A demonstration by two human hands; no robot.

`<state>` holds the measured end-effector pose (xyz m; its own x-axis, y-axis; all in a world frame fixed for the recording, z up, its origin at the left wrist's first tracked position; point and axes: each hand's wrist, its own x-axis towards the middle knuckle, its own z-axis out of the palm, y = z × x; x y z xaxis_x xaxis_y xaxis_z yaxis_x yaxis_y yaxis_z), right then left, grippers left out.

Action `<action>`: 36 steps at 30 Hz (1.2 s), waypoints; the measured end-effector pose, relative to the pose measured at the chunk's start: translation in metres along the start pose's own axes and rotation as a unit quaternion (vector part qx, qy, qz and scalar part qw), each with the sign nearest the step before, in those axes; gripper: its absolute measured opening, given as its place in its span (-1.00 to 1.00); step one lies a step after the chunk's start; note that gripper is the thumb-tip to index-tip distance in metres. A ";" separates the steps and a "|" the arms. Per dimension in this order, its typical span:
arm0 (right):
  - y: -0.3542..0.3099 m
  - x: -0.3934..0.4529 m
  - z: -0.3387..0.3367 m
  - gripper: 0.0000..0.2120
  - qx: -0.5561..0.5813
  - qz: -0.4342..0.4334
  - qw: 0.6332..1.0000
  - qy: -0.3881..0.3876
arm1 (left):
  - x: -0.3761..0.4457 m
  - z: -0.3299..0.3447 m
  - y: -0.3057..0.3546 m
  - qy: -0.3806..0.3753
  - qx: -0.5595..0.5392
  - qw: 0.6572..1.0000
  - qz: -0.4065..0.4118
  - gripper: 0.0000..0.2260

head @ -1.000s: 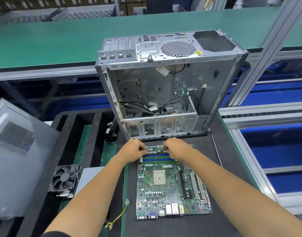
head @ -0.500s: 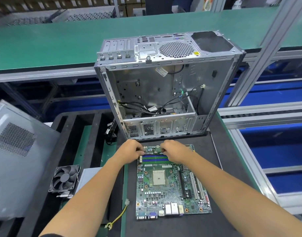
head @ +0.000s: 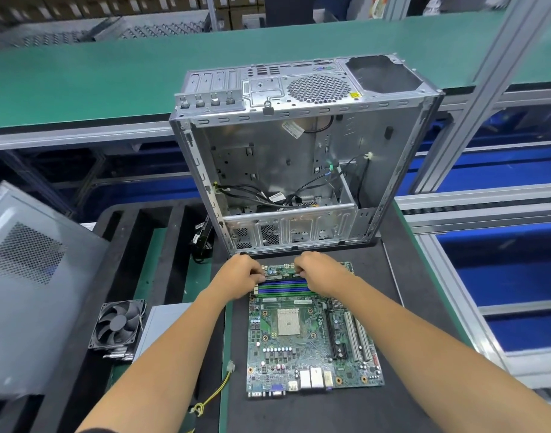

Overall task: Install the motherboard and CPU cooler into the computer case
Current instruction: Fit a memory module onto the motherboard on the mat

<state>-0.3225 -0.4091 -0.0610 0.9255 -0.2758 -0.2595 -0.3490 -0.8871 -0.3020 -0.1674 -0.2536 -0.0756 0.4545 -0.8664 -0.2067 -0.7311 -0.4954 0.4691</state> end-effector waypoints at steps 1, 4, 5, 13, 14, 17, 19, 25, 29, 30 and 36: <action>0.001 -0.001 0.000 -0.90 0.002 -0.001 1.000 0.000 | 0.000 0.001 0.000 0.004 -0.003 1.000 -0.002 -0.90; 0.003 -0.002 0.002 -0.89 0.007 -0.006 1.000 -0.003 | 0.000 0.003 0.000 0.011 -0.007 1.000 -0.005 -0.89; 0.003 -0.003 0.003 -0.89 0.005 -0.008 1.000 0.000 | 0.000 0.003 0.000 0.013 -0.005 1.000 -0.004 -0.89; 0.003 -0.003 0.006 -0.88 -0.014 -0.012 1.000 0.025 | -0.002 0.005 0.001 0.027 0.010 1.000 0.000 -0.89; 0.003 -0.003 0.006 -0.89 -0.010 -0.011 1.000 0.022 | -0.002 0.004 0.001 0.024 0.009 1.000 0.000 -0.89; 0.004 -0.001 0.005 -0.90 -0.006 -0.014 1.000 0.021 | -0.002 0.003 0.002 0.019 0.018 1.000 0.012 -0.89; 0.004 -0.002 0.005 -0.90 -0.006 -0.017 1.000 0.017 | -0.003 0.004 0.002 0.021 0.028 0.999 0.021 -0.88; 0.008 -0.004 -0.004 -0.87 0.084 0.016 0.996 0.017 | 0.002 -0.004 0.007 -0.031 0.078 0.996 0.038 -0.83; 0.022 -0.009 -0.019 -0.83 0.184 0.070 0.980 0.023 | 0.005 -0.009 0.011 -0.052 0.116 0.990 0.054 -0.83; 0.025 -0.011 -0.022 -0.80 0.196 0.078 0.977 0.014 | 0.005 -0.009 0.012 -0.054 0.117 0.990 0.057 -0.84; 0.028 -0.016 -0.021 -0.79 0.206 0.084 0.974 -0.030 | 0.005 -0.011 0.014 -0.064 0.133 0.987 0.061 -0.88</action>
<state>-0.3439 -0.4375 -0.0458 0.8444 -0.3715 -0.3859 -0.5355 -0.6035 -0.5908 -0.1696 -0.2643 -0.0611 0.2996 -0.9128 -0.2774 -0.8917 -0.3713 0.2589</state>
